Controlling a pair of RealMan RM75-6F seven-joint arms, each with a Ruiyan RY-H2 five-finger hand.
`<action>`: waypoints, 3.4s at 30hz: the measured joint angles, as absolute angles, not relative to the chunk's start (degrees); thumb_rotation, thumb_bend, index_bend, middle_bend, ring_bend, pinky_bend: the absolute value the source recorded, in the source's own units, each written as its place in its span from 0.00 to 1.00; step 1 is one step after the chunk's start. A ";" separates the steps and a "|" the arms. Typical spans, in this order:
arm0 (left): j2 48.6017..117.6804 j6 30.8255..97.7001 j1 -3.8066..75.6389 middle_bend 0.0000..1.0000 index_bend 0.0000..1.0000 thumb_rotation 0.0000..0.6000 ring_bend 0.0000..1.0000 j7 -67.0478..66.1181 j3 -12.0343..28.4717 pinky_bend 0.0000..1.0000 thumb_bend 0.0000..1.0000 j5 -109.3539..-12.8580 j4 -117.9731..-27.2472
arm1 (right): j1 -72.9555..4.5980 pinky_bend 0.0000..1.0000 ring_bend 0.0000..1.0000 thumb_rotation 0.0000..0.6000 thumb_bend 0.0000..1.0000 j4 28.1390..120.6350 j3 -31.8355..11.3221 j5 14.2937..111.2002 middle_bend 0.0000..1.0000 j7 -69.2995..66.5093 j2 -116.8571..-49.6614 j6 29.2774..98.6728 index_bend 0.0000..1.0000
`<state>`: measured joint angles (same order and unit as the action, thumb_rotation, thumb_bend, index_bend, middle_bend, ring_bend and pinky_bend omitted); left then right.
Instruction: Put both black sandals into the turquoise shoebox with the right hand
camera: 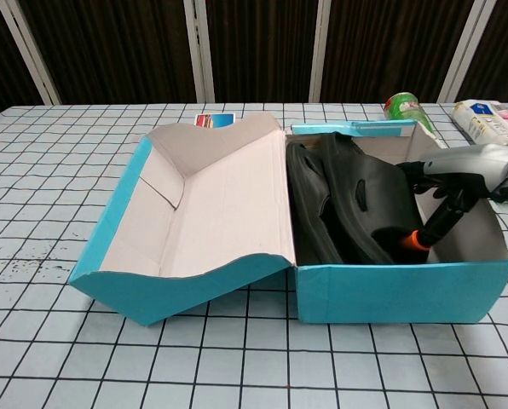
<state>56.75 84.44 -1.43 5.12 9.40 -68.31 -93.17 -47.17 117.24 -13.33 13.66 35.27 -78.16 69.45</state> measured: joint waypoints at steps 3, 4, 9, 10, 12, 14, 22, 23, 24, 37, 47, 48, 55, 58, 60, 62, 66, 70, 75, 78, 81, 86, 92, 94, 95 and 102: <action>56.73 84.43 -1.44 0.03 0.11 1.00 0.00 5.15 9.37 0.09 0.37 -68.37 -93.24 | -47.46 0.00 0.00 1.00 0.39 118.69 -13.52 13.25 0.06 35.71 -76.61 69.60 0.00; 56.71 84.44 -1.45 0.03 0.11 1.00 0.00 5.17 9.35 0.09 0.37 -68.39 -93.27 | -47.57 0.00 0.00 1.00 0.37 119.23 -13.62 12.99 0.05 35.84 -75.97 69.59 0.00; 56.63 84.60 -1.55 0.03 0.11 1.00 0.00 5.33 9.31 0.09 0.37 -68.55 -93.32 | -47.89 0.00 0.00 1.00 0.25 120.85 -13.96 11.69 0.01 36.06 -73.43 68.76 0.00; 56.62 84.62 -1.57 0.03 0.11 1.00 0.00 5.38 9.30 0.09 0.37 -68.57 -93.32 | -48.00 0.00 0.00 1.00 0.22 121.06 -13.94 11.25 0.00 36.10 -72.75 68.16 0.00; 56.61 84.65 -1.57 0.03 0.11 1.00 0.00 5.38 9.30 0.09 0.37 -68.61 -93.33 | -48.16 0.00 0.00 1.00 0.17 121.24 -13.85 10.69 0.00 36.10 -71.93 67.15 0.00; 56.61 84.66 -1.57 0.03 0.11 1.00 0.00 5.34 9.28 0.09 0.37 -68.63 -93.36 | -48.40 0.00 0.00 1.00 0.13 121.30 -13.55 10.18 0.00 36.14 -71.31 65.91 0.00; 56.63 84.60 -1.52 0.03 0.11 1.00 0.00 5.16 9.31 0.09 0.37 -68.48 -93.37 | -49.60 0.00 0.00 1.00 0.09 121.16 -12.05 8.56 0.00 35.85 -69.09 62.13 0.00; 56.63 84.58 -1.52 0.03 0.11 1.00 0.00 5.17 9.31 0.09 0.37 -68.46 -93.36 | -49.69 0.00 0.00 1.00 0.09 121.22 -12.04 8.52 0.00 35.67 -68.82 62.04 0.00; 56.64 84.57 -1.51 0.03 0.11 1.00 0.00 5.17 9.31 0.09 0.37 -68.46 -93.35 | -49.77 0.00 0.00 1.00 0.09 121.35 -12.04 8.50 0.00 35.53 -68.54 61.98 0.00; 56.48 84.81 -1.70 0.03 0.11 1.00 0.00 5.41 9.21 0.09 0.37 -68.68 -93.60 | -52.18 0.00 0.00 1.00 0.09 126.32 -13.00 8.77 0.00 36.94 -61.46 67.17 0.00; 56.55 84.79 -1.64 0.03 0.11 1.00 0.00 4.98 9.18 0.09 0.37 -68.58 -93.83 | -52.38 0.18 0.45 1.00 0.66 128.83 -16.20 11.83 0.52 31.97 -63.24 74.14 0.38; 56.55 84.83 -1.66 0.03 0.11 1.00 0.00 4.94 9.19 0.09 0.37 -68.55 -93.85 | -52.30 0.27 0.49 1.00 0.68 128.84 -16.47 12.61 0.51 31.34 -64.18 75.38 0.39; 56.45 84.85 -1.73 0.02 0.12 1.00 0.00 4.88 9.20 0.09 0.37 -68.37 -94.03 | -52.75 0.47 0.54 1.00 0.75 125.78 -17.06 17.59 0.48 29.65 -73.83 80.66 0.46; 56.41 84.76 -1.75 0.02 0.12 1.00 0.00 5.06 9.30 0.09 0.37 -68.12 -93.92 | -53.18 0.49 0.54 1.00 0.75 122.82 -17.22 18.20 0.48 29.79 -76.66 80.96 0.47; 56.42 84.65 -1.71 0.02 0.12 1.00 0.00 5.10 9.35 0.09 0.37 -67.99 -93.82 | -53.24 0.50 0.54 1.00 0.75 121.41 -17.52 18.14 0.48 29.59 -77.74 80.72 0.48; 56.43 84.41 -1.62 0.02 0.12 1.00 0.00 5.05 9.35 0.09 0.37 -67.90 -93.78 | -53.10 0.51 0.54 1.00 0.75 120.14 -17.84 17.96 0.48 29.13 -78.47 80.13 0.48; 56.46 84.44 -1.58 0.02 0.12 1.00 0.00 4.80 9.32 0.09 0.37 -67.92 -93.85 | -52.64 0.55 0.54 1.00 0.75 117.01 -17.58 17.15 0.48 28.81 -79.47 78.07 0.48; 56.49 84.37 -1.55 0.02 0.12 1.00 0.00 4.60 9.40 0.09 0.37 -67.60 -93.90 | -51.78 0.60 0.54 1.00 0.75 114.54 -16.53 16.75 0.48 28.71 -80.57 75.51 0.51; 56.53 84.15 -1.37 0.02 0.11 1.00 0.00 4.14 9.28 0.09 0.37 -67.72 -94.04 | -51.42 0.60 0.54 1.00 0.75 113.29 -14.36 18.15 0.48 30.54 -82.12 75.20 0.53; 56.54 84.19 -1.37 0.02 0.11 1.00 0.00 4.08 9.30 0.09 0.37 -67.66 -94.11 | -51.35 0.60 0.54 1.00 0.75 112.29 -13.13 19.70 0.48 31.89 -83.37 75.68 0.54; 56.49 84.26 -1.46 0.02 0.11 1.00 0.00 4.31 9.36 0.09 0.37 -67.52 -94.08 | -51.20 0.60 0.54 1.00 0.75 111.35 -12.08 21.36 0.48 33.30 -84.75 76.55 0.55; 56.40 84.15 -1.46 0.02 0.11 1.00 0.00 4.65 9.45 0.09 0.37 -67.42 -93.99 | -50.75 0.60 0.53 1.00 0.75 112.05 -12.87 23.11 0.48 33.87 -85.17 78.21 0.56; 56.32 83.99 -1.43 0.02 0.11 1.00 0.00 4.92 9.36 0.09 0.37 -67.65 -93.93 | -50.40 0.59 0.42 1.00 0.73 115.65 -14.59 24.00 0.40 34.22 -84.07 79.42 0.43; 56.26 84.21 -1.53 0.02 0.11 1.00 0.00 5.06 9.33 0.09 0.37 -67.84 -93.97 | -50.08 0.53 0.34 1.00 0.62 117.87 -15.75 24.21 0.30 33.65 -82.98 79.42 0.35; 56.23 84.33 -1.59 0.02 0.11 1.00 0.00 5.14 9.31 0.09 0.37 -67.93 -93.98 | -49.89 0.50 0.31 1.00 0.57 118.92 -16.28 24.32 0.27 33.28 -82.29 79.34 0.32; 56.14 84.63 -1.75 0.02 0.10 1.00 0.00 5.66 9.17 0.09 0.37 -68.54 -93.86 | -46.67 0.38 0.22 1.00 0.40 128.27 -20.07 24.91 0.17 28.06 -73.58 77.54 0.24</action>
